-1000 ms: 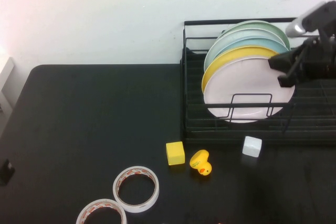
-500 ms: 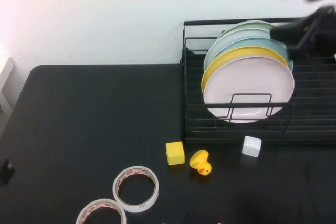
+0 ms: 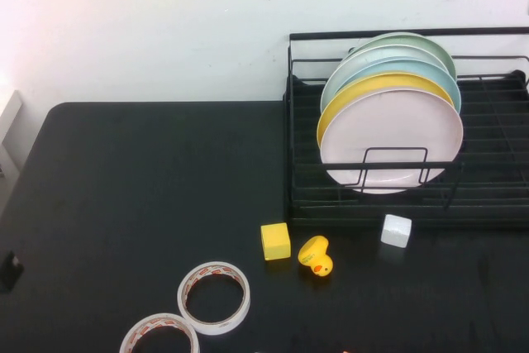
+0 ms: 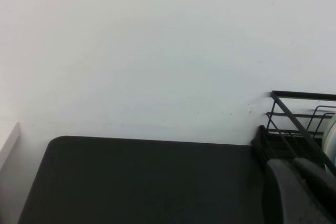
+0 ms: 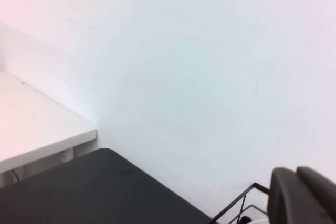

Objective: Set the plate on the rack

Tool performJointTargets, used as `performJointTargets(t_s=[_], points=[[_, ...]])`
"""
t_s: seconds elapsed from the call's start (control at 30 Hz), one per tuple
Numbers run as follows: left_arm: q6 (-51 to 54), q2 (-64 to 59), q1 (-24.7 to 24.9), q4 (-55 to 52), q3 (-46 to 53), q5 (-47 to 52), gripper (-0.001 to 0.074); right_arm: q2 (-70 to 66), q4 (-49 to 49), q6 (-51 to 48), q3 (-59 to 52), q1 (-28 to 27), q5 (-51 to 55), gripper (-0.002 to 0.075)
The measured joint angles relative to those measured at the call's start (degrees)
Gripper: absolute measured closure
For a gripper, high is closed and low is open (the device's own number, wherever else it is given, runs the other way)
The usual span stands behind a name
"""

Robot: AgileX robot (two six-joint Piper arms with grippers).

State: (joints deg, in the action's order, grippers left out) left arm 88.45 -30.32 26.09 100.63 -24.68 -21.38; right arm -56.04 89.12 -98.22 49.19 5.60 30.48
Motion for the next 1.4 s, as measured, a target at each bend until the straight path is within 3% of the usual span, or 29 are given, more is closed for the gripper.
performJointTargets(t_s=[0.37, 0.73, 1.3, 1.4], points=[[-0.15, 0.0, 0.0, 0.0, 0.0, 0.0, 0.0737, 20.83, -0.27, 0.0, -14.73, 0.0, 0.38, 0.0728], [-0.15, 0.0, 0.0, 0.0, 0.0, 0.0, 0.0737, 39.32, -10.9, 7.42, -25.51, 0.0, 3.05, 0.0728], [-0.15, 0.0, 0.0, 0.0, 0.0, 0.0, 0.0737, 48.91, -13.55, 8.4, -32.77, 0.0, -16.46, 0.0728], [-0.15, 0.0, 0.0, 0.0, 0.0, 0.0, 0.0737, 48.91, -18.61, 11.29, -34.66, 0.0, -19.66, 0.0728]])
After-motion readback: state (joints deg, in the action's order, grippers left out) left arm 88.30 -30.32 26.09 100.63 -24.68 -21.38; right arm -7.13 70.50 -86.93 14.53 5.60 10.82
